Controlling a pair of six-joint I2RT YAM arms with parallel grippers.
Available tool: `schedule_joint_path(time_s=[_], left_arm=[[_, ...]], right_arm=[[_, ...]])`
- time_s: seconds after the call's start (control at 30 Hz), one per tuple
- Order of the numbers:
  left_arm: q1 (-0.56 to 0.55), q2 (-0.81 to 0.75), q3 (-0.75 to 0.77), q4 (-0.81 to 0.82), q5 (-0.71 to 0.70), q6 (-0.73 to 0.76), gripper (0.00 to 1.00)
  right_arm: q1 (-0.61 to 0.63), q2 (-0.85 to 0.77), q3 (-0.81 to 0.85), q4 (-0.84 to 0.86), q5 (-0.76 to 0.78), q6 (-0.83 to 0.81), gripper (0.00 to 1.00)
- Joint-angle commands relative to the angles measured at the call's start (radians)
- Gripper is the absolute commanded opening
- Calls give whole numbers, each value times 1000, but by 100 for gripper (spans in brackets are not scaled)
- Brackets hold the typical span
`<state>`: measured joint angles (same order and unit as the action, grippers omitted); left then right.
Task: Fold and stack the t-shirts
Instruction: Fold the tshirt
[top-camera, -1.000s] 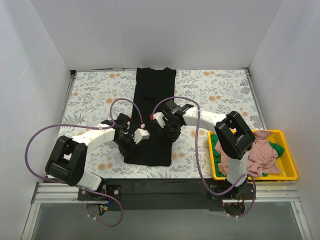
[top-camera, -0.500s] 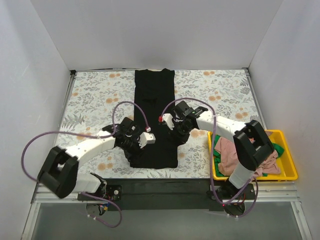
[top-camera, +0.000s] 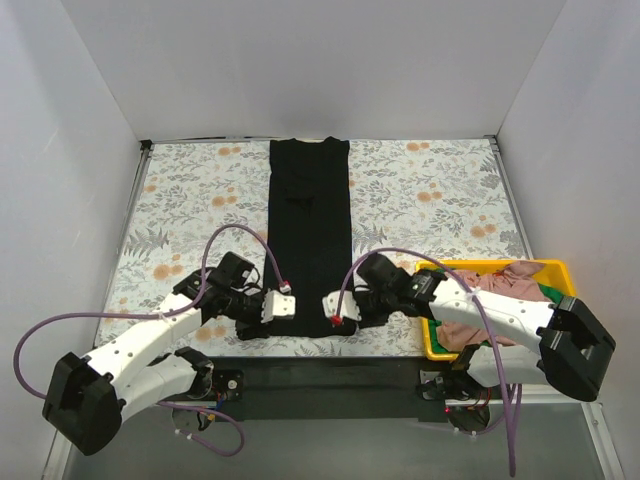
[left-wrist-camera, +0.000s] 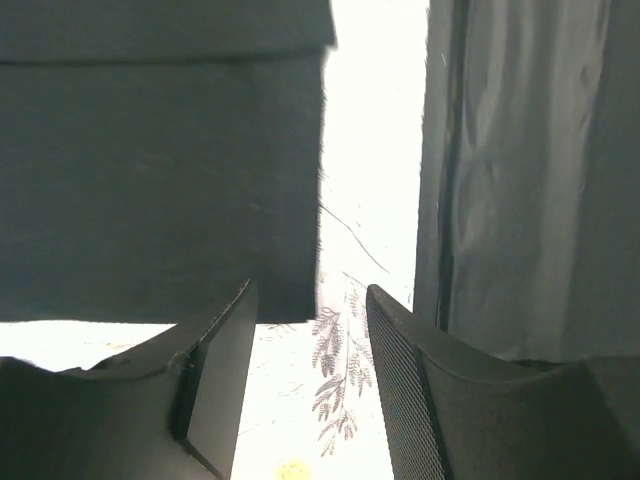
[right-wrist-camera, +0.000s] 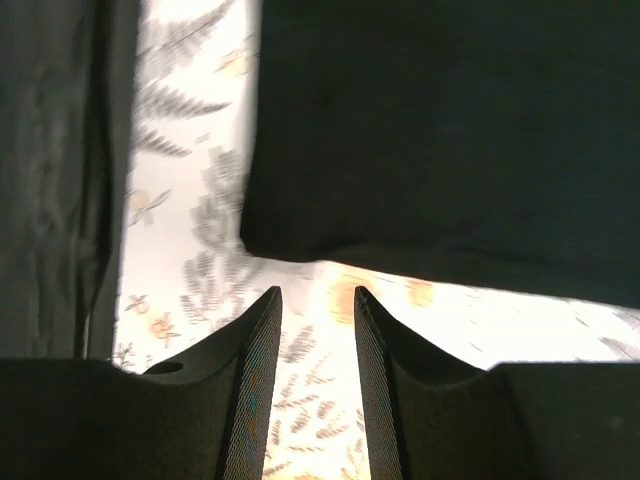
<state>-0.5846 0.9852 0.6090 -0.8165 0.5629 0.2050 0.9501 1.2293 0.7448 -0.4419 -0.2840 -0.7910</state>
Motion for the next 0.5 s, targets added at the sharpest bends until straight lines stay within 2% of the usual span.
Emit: schedule_joint_path(time_s=[0.0,0.17,0.47], left_arm=[[0,-42,-61,48,6,137,47],[0,-54,-133,89,8,261,48],[0,-16,-184,161,17,316,48]], right_arm=[[74,-25,-85,120,58,-103,42],[137,-16,-145,172,85,-145,43],[199,1,-188,227,118,-166,43]])
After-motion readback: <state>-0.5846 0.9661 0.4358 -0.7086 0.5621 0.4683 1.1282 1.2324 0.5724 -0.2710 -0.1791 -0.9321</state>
